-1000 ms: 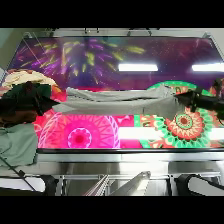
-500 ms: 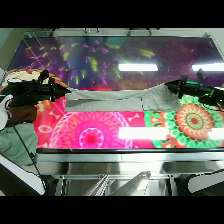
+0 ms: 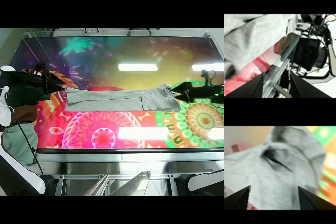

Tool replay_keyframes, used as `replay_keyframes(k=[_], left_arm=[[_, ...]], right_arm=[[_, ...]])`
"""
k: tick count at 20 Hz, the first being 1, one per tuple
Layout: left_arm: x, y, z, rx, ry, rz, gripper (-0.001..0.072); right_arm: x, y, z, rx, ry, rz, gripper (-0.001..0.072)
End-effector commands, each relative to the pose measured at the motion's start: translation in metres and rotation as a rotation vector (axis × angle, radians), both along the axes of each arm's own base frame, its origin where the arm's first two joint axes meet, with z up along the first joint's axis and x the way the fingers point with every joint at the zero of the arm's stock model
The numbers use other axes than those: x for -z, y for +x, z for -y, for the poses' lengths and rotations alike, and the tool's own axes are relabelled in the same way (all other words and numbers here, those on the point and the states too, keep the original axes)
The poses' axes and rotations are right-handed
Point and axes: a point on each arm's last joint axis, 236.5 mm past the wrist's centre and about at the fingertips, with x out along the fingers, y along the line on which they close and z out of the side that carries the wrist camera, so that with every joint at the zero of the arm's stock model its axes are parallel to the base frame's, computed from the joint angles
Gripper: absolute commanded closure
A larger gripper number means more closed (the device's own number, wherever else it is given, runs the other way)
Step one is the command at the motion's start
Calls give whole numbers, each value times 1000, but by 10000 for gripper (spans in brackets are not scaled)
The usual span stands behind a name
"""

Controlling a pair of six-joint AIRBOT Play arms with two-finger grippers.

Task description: Fold the shirts.

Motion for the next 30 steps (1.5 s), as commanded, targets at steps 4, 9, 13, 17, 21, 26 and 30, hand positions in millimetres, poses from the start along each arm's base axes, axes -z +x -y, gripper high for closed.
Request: replay_keyframes(k=[4,9,13,17,21,26,30], left_arm=[[-20,10,-42,-64,240,64,380],[-22,17,-6,-69,281,149,712],[9,2,48,61,363,131,712],[32,-34,129,265,381,132,712],[52,-30,209,265,410,254,710],[97,-23,286,239,418,301,709],[125,-43,336,325,402,256,709]], right_arm=[[38,-47,46,14,-130,-219,5],[46,-22,-23,-26,65,-205,6],[54,-11,-72,-75,121,-212,256],[44,-8,-82,-109,126,-176,702],[3,-4,-76,-121,104,-96,702],[-87,-6,-93,-195,78,98,702],[-153,-19,-143,-289,82,246,702]])
